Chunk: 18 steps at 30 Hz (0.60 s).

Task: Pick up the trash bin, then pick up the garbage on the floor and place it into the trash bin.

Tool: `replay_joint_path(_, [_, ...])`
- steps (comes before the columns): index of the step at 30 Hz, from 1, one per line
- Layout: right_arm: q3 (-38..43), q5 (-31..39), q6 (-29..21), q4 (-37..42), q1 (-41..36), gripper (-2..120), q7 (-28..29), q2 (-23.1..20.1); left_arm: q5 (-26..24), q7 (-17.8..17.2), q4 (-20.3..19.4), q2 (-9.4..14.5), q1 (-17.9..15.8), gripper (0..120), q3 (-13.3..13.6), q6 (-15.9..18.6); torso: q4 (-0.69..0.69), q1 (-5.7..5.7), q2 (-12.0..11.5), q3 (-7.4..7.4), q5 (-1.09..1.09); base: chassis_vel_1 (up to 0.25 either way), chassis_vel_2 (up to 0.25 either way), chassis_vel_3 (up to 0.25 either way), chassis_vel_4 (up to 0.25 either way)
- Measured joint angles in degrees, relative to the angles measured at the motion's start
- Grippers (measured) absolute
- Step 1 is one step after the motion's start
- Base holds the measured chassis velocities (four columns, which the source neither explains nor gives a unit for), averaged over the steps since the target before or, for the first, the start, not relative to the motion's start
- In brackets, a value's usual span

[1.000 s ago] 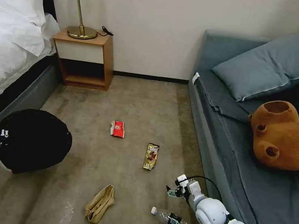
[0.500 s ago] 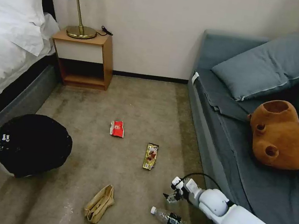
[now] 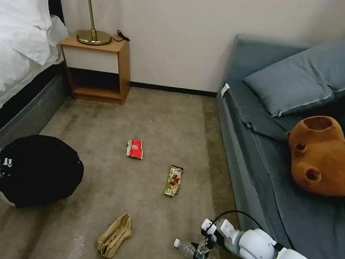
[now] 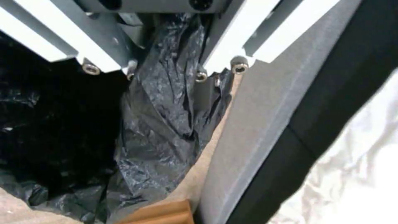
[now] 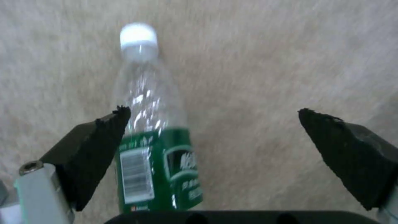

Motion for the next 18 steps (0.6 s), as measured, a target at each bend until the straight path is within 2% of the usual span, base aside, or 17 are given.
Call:
replay_joint_path(7, [2.18, -2.28, 0.82, -6.04, -0.59, 100, -0.63, 3.65, 0.18, 0.14, -0.36, -1.55, -1.24, 4, 0.79, 1.29, 0.01, 0.0, 0.0, -0.01, -0.02, 0.0, 0.0, 0.0, 0.0])
replay_joint_path(14, [2.46, -4.11, 1.28, -9.09, -0.28, 100, -1.07, 5.93, -0.08, 0.27, 0.41, -1.41, -1.81, 4, 0.83, 1.38, 0.0, 0.0, 0.02, -0.01, -0.03, 0.0, 0.0, 0.0, 0.0])
replay_joint_path(18, [2.4, -5.04, 1.35, -10.37, -0.42, 100, -1.11, 7.1, -0.48, 0.33, 2.11, -0.78, -2.02, 4, 0.43, 1.02, 0.0, 0.0, 0.02, -0.01, -0.05, 0.0, 0.0, 0.0, 0.0])
